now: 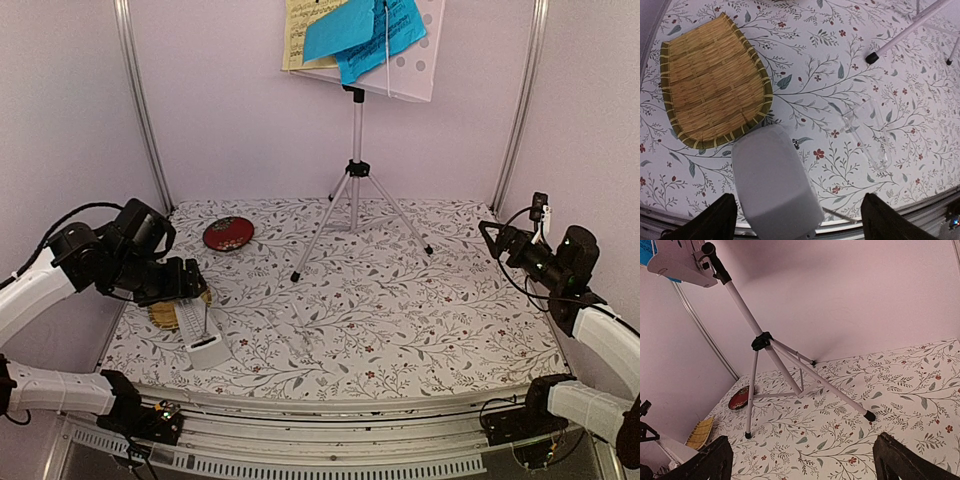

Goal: Pack up the instrument practice props

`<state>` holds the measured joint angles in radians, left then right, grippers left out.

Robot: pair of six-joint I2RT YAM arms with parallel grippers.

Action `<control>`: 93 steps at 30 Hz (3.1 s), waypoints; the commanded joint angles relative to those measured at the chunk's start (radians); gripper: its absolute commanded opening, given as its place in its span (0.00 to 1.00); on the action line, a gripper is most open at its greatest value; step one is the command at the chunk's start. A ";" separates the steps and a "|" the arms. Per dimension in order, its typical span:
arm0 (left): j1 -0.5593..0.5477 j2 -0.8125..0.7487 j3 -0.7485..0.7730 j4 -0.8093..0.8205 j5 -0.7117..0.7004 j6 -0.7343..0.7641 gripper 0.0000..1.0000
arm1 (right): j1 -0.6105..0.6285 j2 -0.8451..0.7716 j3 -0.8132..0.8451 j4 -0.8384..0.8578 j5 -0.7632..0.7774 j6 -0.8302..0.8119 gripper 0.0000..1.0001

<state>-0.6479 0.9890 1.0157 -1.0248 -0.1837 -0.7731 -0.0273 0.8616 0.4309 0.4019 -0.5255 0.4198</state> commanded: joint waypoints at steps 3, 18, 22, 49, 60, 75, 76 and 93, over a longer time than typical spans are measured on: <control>-0.053 0.034 0.020 -0.075 -0.096 -0.092 0.88 | -0.001 -0.004 -0.015 0.029 0.009 -0.014 1.00; -0.071 0.031 -0.079 -0.002 -0.129 -0.112 0.64 | -0.002 -0.012 -0.027 0.028 0.015 -0.016 0.99; -0.071 0.041 -0.086 0.007 -0.146 -0.103 0.66 | -0.001 -0.015 -0.027 0.029 0.013 -0.017 0.99; -0.072 0.106 -0.083 0.132 -0.219 0.005 0.85 | 0.798 0.389 0.219 -0.225 0.547 -0.014 0.84; -0.068 0.070 -0.090 0.159 -0.241 -0.011 0.80 | 1.064 0.784 0.533 -0.319 0.668 0.010 0.75; -0.067 0.078 -0.114 0.173 -0.247 -0.015 0.57 | 1.118 1.067 0.771 -0.437 0.746 -0.010 0.64; -0.067 0.080 -0.114 0.175 -0.247 -0.013 0.56 | 1.117 1.075 0.772 -0.440 0.746 -0.011 0.64; -0.068 0.078 -0.117 0.203 -0.223 0.031 0.49 | 1.124 1.264 0.989 -0.489 0.696 -0.049 0.40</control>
<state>-0.7086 1.0710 0.9127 -0.8612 -0.4358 -0.7597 1.0874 2.0804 1.3678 -0.0574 0.1837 0.3813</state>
